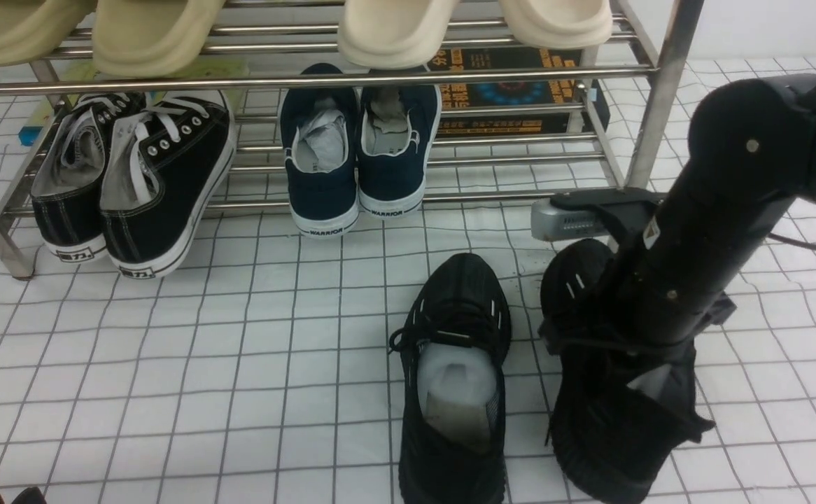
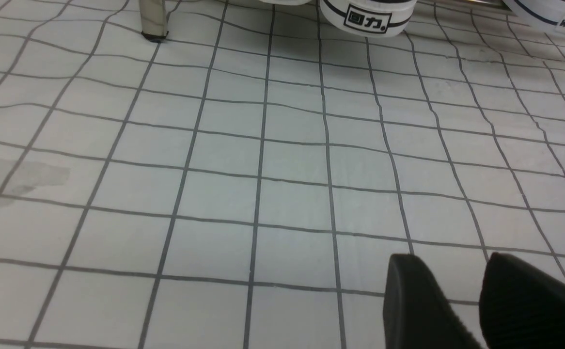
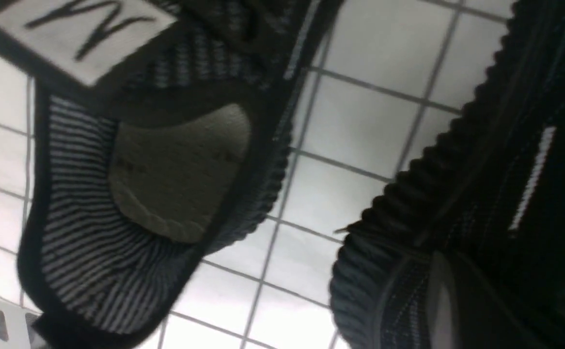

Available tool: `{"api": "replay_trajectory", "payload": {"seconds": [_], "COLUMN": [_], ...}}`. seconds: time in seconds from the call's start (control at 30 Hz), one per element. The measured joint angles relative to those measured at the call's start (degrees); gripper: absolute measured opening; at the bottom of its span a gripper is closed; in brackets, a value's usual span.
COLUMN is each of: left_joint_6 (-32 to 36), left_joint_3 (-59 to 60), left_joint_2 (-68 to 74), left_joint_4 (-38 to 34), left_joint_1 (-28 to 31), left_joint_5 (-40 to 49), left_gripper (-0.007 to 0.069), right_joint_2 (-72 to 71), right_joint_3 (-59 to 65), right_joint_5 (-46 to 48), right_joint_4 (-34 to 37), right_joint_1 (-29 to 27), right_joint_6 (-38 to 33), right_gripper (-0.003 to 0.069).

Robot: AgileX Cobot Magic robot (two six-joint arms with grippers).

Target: Take the shoes off the shelf with your hand from the white checkered tablecloth.

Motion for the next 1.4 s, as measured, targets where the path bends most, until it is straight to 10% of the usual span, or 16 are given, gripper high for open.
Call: {"api": "replay_trajectory", "payload": {"seconds": [0.53, 0.77, 0.97, 1.4], "left_joint_6": [0.0, 0.0, 0.0, 0.0], "left_joint_3": [0.0, 0.0, 0.0, 0.0], "left_joint_2": [0.0, 0.0, 0.0, 0.0], "left_joint_4": [0.0, 0.0, 0.0, 0.0], "left_joint_1": [0.0, 0.0, 0.0, 0.0], "left_joint_5": [0.0, 0.0, 0.0, 0.0], "left_gripper": [0.0239, 0.0239, 0.0239, 0.0239], "right_joint_2": [-9.0, -22.54, -45.32, -67.44], "right_joint_3": [-7.61, -5.86, 5.23, 42.8], "right_joint_5": [9.45, 10.36, 10.95, -42.38], "right_joint_4": [-8.23, -12.13, -15.22, -0.92], "right_joint_1": [2.39, 2.39, 2.44, 2.44], "right_joint_6": [-1.15, -1.35, -1.03, -16.36], "right_gripper": [0.0416, 0.0286, 0.0003, -0.0014]}}
